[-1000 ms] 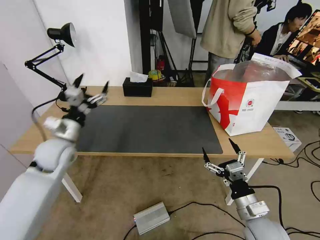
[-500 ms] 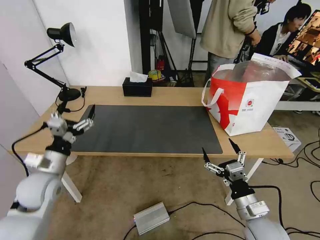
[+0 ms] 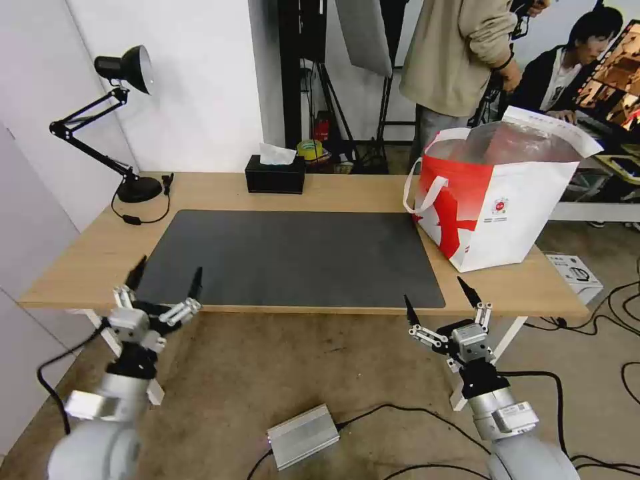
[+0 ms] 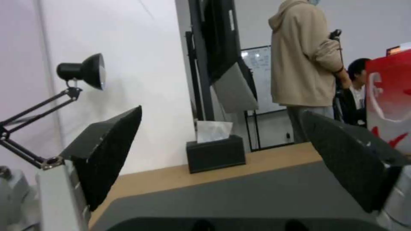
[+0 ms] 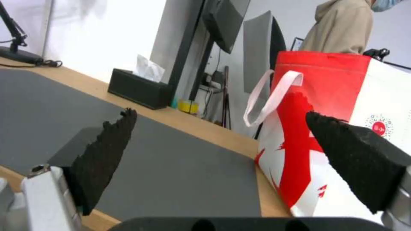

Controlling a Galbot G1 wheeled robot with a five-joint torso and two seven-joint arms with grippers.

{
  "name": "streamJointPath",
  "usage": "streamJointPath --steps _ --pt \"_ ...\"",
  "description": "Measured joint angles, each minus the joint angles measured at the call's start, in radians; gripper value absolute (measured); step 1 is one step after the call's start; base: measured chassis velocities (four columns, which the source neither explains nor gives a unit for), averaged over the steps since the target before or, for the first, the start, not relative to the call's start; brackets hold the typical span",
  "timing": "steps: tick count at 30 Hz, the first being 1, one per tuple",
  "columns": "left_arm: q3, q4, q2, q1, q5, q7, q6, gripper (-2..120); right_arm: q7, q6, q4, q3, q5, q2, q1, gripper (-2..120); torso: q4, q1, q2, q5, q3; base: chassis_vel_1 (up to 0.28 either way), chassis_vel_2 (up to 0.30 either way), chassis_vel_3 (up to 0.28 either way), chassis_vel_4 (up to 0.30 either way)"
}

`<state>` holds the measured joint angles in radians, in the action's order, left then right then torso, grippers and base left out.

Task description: Pick up the trash from the table and place it into the takeout bag.

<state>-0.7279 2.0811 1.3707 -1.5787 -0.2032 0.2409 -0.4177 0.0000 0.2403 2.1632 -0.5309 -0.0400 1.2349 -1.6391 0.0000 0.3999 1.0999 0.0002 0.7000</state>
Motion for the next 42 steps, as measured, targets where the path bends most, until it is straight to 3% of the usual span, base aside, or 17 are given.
streamJointPath --steps 19,42 --pt "0.061 -0.085 0.137 -0.035 0.114 0.038 -0.123 100 0.000 0.000 0.000 0.000 0.000 0.000 0.000 100 0.0000 0.000 0.000 -0.0001 0.000 0.000 0.000 0.000 0.000" --pt "0.073 -0.110 0.140 -0.026 0.121 0.037 -0.150 100 0.000 0.000 0.000 0.000 0.000 0.000 0.000 100 0.0000 0.000 0.000 -0.0001 0.000 0.000 0.000 0.000 0.000"
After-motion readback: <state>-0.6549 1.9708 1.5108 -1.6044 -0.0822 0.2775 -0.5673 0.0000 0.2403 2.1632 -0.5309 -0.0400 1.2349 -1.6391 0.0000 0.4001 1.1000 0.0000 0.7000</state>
